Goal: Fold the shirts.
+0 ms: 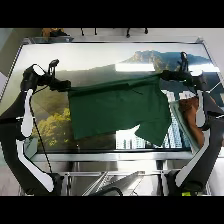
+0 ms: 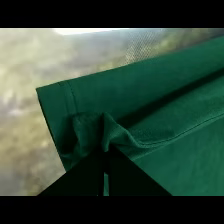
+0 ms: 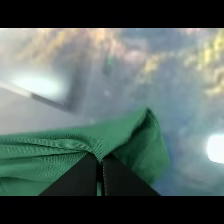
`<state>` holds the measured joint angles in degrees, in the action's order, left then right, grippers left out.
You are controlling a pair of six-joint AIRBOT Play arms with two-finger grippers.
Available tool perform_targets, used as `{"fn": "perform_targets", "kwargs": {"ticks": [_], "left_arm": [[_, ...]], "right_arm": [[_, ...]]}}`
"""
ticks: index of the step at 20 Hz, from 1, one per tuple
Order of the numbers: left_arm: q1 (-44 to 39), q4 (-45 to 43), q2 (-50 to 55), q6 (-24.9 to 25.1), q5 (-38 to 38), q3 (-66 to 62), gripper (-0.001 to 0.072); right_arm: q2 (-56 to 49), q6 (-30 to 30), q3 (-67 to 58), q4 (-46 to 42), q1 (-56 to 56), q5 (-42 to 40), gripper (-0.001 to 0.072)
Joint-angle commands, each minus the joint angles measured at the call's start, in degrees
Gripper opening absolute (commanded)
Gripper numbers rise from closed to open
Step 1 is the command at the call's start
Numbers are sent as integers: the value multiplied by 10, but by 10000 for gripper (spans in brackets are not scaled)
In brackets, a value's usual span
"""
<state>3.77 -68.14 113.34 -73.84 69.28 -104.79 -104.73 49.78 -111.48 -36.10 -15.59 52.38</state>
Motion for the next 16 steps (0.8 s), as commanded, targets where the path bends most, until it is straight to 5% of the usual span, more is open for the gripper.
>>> {"fn": "perform_targets", "kwargs": {"ticks": [1, 8, 9, 10, 11, 16], "left_arm": [[-17, 1, -2, -19, 10, 25, 10], [-17, 9, -1, -23, -5, 31, 17], [-17, 9, -1, -23, -3, 31, 76], [-17, 8, -1, -24, 5, 28, 512], [-17, 8, -1, -40, 17, 21, 703], [14, 8, -5, -82, 189, -60, 703]], "right_arm": [[-11, 13, -1, -40, 1, 35, 17], [-23, 12, -1, -43, 1, 50, 19], [-23, 12, -1, -43, 1, 52, 48], [-19, 12, -1, -43, 1, 58, 247], [-13, 10, -1, -44, 0, 65, 314], [80, 50, -1, -135, -10, 109, 323]]}}
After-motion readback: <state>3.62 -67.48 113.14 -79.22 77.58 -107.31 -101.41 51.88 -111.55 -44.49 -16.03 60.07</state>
